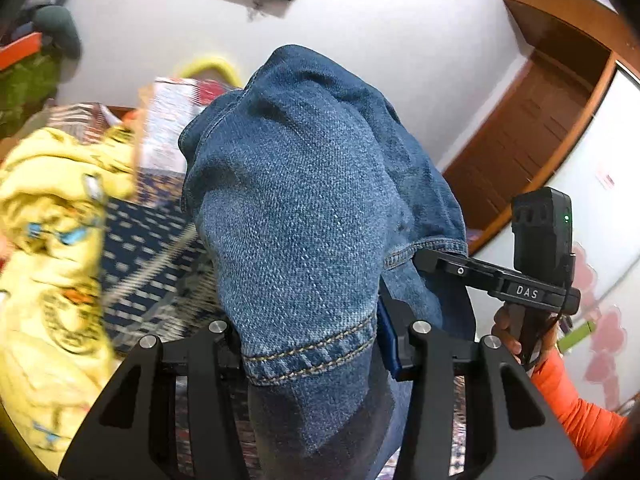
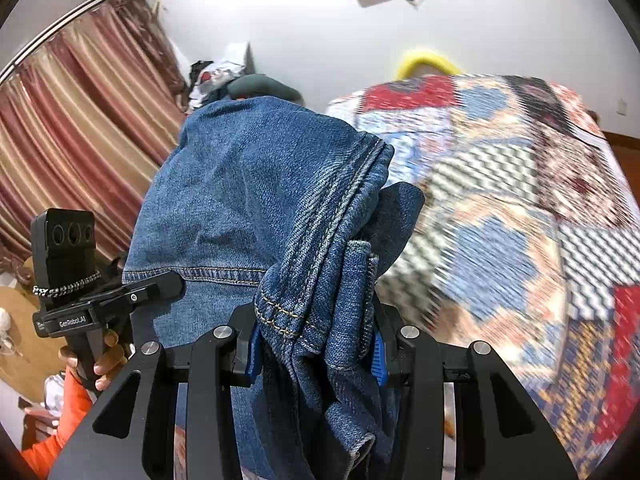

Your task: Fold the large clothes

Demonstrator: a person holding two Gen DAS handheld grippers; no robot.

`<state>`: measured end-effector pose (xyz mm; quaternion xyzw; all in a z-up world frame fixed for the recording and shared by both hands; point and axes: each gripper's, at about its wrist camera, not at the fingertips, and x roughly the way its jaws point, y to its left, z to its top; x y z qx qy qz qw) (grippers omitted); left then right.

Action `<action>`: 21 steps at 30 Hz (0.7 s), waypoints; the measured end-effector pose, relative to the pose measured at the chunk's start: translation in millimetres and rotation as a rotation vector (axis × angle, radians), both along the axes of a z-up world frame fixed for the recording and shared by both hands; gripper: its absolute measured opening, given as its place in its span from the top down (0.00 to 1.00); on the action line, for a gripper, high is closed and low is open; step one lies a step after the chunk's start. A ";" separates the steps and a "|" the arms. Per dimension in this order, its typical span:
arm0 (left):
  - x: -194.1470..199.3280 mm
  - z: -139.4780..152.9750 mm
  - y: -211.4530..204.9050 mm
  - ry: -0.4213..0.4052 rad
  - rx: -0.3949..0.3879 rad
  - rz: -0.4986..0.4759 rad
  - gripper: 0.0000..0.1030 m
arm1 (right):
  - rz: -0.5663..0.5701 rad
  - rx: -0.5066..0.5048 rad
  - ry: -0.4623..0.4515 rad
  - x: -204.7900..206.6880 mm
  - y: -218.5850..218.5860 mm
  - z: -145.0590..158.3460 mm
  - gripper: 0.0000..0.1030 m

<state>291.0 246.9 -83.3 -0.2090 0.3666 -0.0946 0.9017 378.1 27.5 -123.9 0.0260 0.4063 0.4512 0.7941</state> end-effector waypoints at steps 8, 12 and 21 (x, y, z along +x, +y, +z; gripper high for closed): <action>33.4 -34.5 88.1 0.068 0.016 0.075 0.54 | 0.022 -0.012 0.048 34.8 78.6 -37.1 0.64; 69.6 -76.9 124.4 0.142 -0.023 0.104 0.54 | 0.003 -0.050 0.088 56.3 108.6 -66.4 0.64; 125.7 -184.1 162.8 0.295 -0.106 0.174 0.44 | -0.035 -0.183 0.158 108.8 144.9 -131.3 0.63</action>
